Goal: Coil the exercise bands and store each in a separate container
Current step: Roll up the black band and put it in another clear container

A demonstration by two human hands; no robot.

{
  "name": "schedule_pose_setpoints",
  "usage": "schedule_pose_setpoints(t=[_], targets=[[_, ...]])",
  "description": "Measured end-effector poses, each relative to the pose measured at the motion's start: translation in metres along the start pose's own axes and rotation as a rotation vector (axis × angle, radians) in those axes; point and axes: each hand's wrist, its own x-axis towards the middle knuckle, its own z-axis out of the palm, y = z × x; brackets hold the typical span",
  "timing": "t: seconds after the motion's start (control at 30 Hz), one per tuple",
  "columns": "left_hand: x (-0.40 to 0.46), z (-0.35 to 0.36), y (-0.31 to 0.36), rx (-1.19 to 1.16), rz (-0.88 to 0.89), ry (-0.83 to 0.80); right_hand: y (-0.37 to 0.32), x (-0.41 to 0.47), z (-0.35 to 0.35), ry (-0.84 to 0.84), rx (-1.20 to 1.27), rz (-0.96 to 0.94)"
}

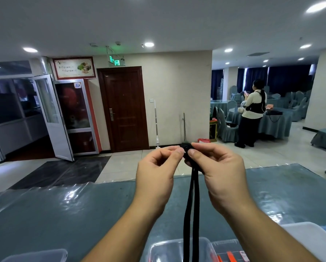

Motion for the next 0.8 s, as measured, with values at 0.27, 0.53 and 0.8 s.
schedule_pose_setpoints(t=[0.27, 0.53, 0.8], targets=[[0.026, -0.032, 0.039, 0.35, -0.121, -0.525, -0.014, 0.008, -0.021, -0.289, -0.258, 0.023], [0.008, -0.008, 0.025, -0.124, -0.154, -0.226, -0.006, 0.001, -0.008, -0.148, -0.086, -0.096], [0.019, -0.02, 0.029, 0.251, -0.092, -0.367, -0.016, 0.007, -0.016, -0.298, -0.276, -0.042]])
